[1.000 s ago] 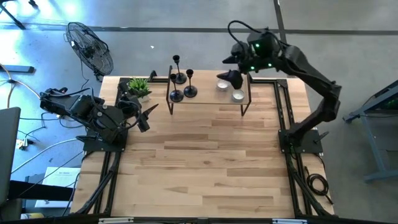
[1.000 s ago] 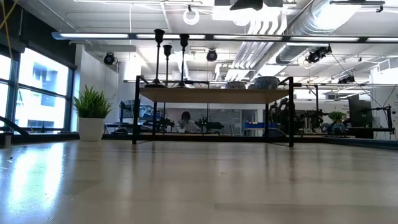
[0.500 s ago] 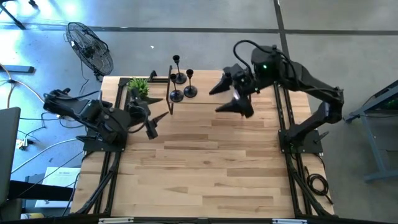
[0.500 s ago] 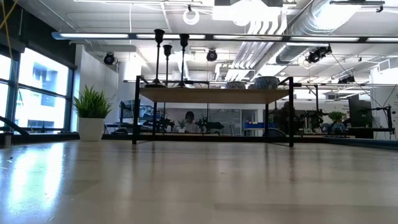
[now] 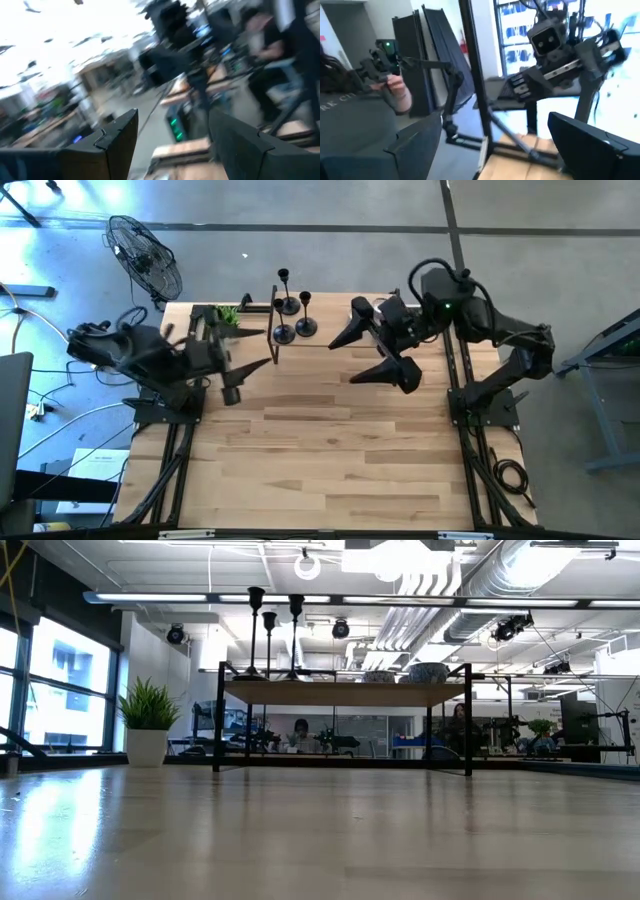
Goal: Pick & Place candle stick holders
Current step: Return to Home Position
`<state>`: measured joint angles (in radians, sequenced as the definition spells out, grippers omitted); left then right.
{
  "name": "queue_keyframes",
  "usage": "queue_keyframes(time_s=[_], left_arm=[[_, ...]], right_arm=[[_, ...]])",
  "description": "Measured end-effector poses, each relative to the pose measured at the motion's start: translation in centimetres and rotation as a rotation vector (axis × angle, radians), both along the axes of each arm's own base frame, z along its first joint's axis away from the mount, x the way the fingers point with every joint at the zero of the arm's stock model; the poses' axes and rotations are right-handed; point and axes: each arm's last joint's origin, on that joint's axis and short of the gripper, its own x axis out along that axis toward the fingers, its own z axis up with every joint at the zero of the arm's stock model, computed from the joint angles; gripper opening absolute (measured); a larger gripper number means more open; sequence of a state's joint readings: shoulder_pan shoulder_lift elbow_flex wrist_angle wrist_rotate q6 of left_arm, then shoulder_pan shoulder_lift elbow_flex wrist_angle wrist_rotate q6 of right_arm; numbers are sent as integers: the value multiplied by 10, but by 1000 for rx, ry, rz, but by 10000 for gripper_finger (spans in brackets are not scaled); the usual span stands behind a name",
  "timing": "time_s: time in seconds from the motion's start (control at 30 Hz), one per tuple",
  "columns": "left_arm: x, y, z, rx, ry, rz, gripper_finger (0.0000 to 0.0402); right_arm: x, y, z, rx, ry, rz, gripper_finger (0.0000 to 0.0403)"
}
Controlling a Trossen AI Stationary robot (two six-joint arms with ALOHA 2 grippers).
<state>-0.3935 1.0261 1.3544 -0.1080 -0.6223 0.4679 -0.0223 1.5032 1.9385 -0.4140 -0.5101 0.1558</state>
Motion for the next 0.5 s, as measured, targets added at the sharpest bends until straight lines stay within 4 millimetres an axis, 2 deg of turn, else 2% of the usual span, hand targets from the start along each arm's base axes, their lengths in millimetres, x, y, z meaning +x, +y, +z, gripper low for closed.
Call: queue_keyframes(time_s=[0.17, 0.33, 0.5], left_arm=[[-19, 4, 9, 11, -70, -152, 239], [-24, 4, 15, -16, -131, -218, 239], [-31, 7, 18, -97, -158, -238, 239]], right_arm=[[1, -4, 3, -61, -56, -137, 354], [2, -8, 5, -99, -96, -282, 344], [2, -8, 8, -90, -122, -282, 323]])
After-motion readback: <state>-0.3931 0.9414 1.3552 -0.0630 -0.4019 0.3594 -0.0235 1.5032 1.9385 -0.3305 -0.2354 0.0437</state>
